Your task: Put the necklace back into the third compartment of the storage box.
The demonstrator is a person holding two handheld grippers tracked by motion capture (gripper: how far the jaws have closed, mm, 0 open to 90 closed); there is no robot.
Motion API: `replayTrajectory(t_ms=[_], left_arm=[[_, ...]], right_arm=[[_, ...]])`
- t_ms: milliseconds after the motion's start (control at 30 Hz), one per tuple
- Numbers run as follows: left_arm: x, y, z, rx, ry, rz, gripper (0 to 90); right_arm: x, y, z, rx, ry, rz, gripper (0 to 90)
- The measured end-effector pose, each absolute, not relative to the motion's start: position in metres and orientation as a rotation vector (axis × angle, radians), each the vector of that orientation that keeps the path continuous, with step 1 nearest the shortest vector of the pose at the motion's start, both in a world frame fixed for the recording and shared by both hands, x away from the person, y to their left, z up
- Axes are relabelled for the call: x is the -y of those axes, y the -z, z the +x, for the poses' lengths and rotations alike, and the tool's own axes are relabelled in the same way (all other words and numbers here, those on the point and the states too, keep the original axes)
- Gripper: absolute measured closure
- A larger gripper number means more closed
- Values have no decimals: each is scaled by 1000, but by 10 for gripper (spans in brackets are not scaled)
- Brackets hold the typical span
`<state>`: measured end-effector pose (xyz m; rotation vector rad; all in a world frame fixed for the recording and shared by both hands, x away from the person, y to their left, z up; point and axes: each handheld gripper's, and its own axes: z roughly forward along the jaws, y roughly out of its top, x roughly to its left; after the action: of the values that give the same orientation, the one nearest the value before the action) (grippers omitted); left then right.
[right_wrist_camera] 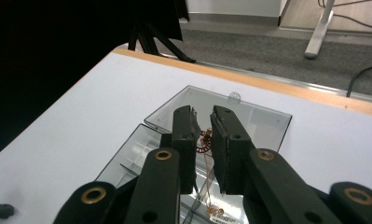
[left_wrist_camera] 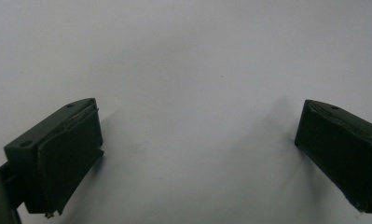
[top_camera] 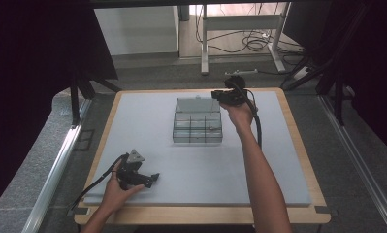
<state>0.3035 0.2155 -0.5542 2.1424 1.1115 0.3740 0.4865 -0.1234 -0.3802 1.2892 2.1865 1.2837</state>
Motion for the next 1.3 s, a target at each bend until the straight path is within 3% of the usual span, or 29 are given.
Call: replayTrajectory(t_ms=[1300], left_arm=[[-215, 554, 303, -1113, -371, 2142, 4]], right_arm=[[117, 473, 495, -2334, -1086, 1414, 780]])
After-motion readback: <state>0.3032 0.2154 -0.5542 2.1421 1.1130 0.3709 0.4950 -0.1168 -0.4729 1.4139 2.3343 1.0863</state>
